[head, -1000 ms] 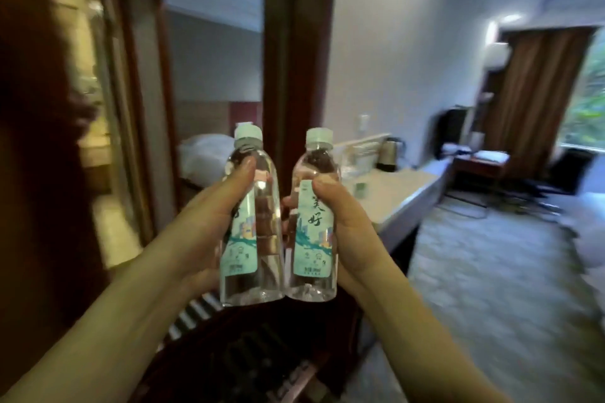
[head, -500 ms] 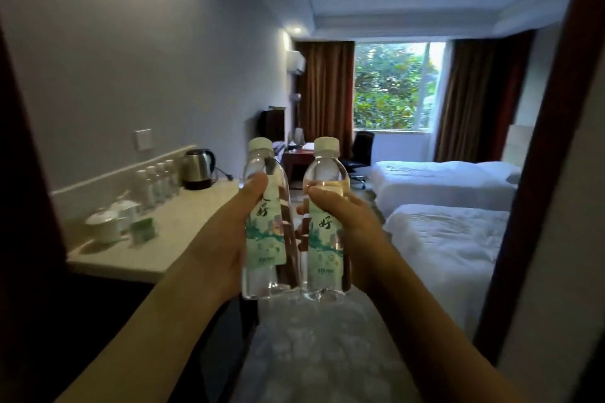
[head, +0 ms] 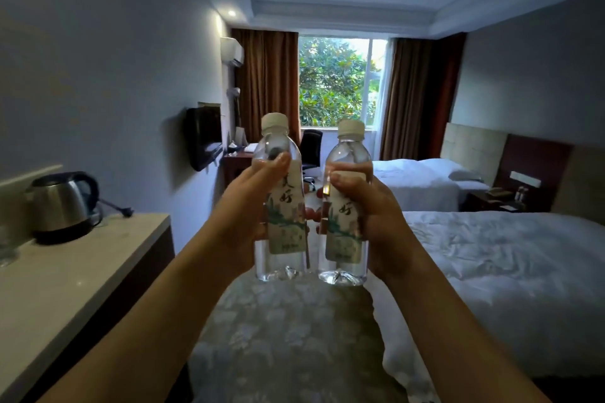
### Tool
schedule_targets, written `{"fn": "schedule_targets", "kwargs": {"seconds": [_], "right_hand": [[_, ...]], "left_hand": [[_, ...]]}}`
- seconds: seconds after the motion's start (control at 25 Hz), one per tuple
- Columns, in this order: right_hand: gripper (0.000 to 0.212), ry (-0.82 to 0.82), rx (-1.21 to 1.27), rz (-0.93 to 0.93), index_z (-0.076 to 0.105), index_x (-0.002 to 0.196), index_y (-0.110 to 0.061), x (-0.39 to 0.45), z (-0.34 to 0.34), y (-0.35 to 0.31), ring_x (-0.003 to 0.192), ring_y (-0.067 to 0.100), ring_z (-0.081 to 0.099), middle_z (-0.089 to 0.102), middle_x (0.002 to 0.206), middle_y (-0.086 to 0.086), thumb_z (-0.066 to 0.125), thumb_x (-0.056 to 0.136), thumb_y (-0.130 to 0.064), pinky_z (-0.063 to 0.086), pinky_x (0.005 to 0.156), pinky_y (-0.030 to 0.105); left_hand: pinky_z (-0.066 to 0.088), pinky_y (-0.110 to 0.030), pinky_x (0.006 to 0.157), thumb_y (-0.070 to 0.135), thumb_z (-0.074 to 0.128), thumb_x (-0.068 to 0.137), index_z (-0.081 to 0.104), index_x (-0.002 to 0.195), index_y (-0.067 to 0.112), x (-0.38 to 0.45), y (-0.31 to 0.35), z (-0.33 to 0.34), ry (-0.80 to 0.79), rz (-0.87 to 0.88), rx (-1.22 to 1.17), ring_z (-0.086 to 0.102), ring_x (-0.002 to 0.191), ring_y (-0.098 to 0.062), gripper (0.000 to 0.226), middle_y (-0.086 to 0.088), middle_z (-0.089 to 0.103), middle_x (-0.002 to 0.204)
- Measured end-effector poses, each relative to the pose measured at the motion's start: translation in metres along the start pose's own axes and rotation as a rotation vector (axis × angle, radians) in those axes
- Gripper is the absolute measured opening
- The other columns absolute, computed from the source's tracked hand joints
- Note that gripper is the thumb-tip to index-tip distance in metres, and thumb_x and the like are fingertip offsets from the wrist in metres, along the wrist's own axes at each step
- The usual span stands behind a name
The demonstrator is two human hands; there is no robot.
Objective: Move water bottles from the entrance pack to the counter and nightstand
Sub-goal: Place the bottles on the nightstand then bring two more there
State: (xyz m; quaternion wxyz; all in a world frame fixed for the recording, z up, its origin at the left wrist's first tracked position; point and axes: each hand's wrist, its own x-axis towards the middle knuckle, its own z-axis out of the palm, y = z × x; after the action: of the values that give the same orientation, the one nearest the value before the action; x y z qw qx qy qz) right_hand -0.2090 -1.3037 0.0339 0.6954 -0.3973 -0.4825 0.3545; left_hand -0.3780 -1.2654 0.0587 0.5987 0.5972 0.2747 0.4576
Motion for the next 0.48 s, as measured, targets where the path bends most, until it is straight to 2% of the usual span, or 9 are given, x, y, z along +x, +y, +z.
{"fn": "schedule_targets", "kwargs": {"seconds": [0.08, 0.16, 0.24, 0.36, 0.48], "right_hand": [[0.040, 0.042, 0.020, 0.016, 0.066, 0.110, -0.005, 0.056, -0.020, 0.019, 0.087, 0.042, 0.066, 0.066, 0.099, 0.026, 0.070, 0.076, -0.025, 0.058, 0.067, 0.042], [0.030, 0.073, 0.037, 0.032, 0.071, 0.100, -0.011, 0.110, -0.043, 0.044, 0.085, 0.038, 0.067, 0.068, 0.095, 0.023, 0.071, 0.073, -0.024, 0.058, 0.070, 0.044], [0.027, 0.082, 0.047, 0.032, 0.071, 0.096, -0.011, 0.168, -0.069, 0.069, 0.080, 0.035, 0.067, 0.067, 0.090, 0.022, 0.070, 0.072, -0.024, 0.059, 0.068, 0.042], [0.037, 0.069, 0.064, 0.006, 0.068, 0.103, -0.002, 0.262, -0.110, 0.110, 0.068, 0.029, 0.064, 0.062, 0.087, 0.021, 0.069, 0.071, -0.021, 0.058, 0.057, 0.034], [0.048, 0.037, 0.085, -0.017, 0.063, 0.111, 0.006, 0.364, -0.145, 0.142, 0.064, 0.025, 0.066, 0.065, 0.084, 0.018, 0.070, 0.072, -0.021, 0.056, 0.053, 0.032]], "left_hand": [[0.056, -0.055, 0.082, 0.056, 0.067, 0.063, 0.062, 0.104, 0.021, 0.068, -0.012, 0.005, -0.005, 0.008, 0.021, 0.074, 0.073, -0.024, 0.054, -0.002, 0.075, 0.082], [0.053, -0.059, 0.082, 0.051, 0.074, 0.069, 0.061, 0.109, 0.013, 0.131, -0.030, 0.011, -0.019, 0.013, 0.046, 0.072, 0.075, -0.028, 0.057, -0.004, 0.073, 0.081], [0.056, -0.054, 0.078, 0.047, 0.074, 0.071, 0.061, 0.110, 0.010, 0.195, -0.052, 0.017, -0.047, 0.029, 0.058, 0.071, 0.074, -0.028, 0.056, -0.005, 0.073, 0.081], [0.059, -0.044, 0.070, 0.045, 0.068, 0.064, 0.062, 0.106, 0.016, 0.294, -0.089, 0.025, -0.043, 0.052, 0.092, 0.071, 0.067, -0.022, 0.051, -0.001, 0.072, 0.076], [0.058, -0.043, 0.071, 0.045, 0.068, 0.064, 0.061, 0.105, 0.022, 0.397, -0.118, 0.024, -0.026, 0.085, 0.124, 0.072, 0.064, -0.017, 0.048, 0.005, 0.073, 0.073]]}}
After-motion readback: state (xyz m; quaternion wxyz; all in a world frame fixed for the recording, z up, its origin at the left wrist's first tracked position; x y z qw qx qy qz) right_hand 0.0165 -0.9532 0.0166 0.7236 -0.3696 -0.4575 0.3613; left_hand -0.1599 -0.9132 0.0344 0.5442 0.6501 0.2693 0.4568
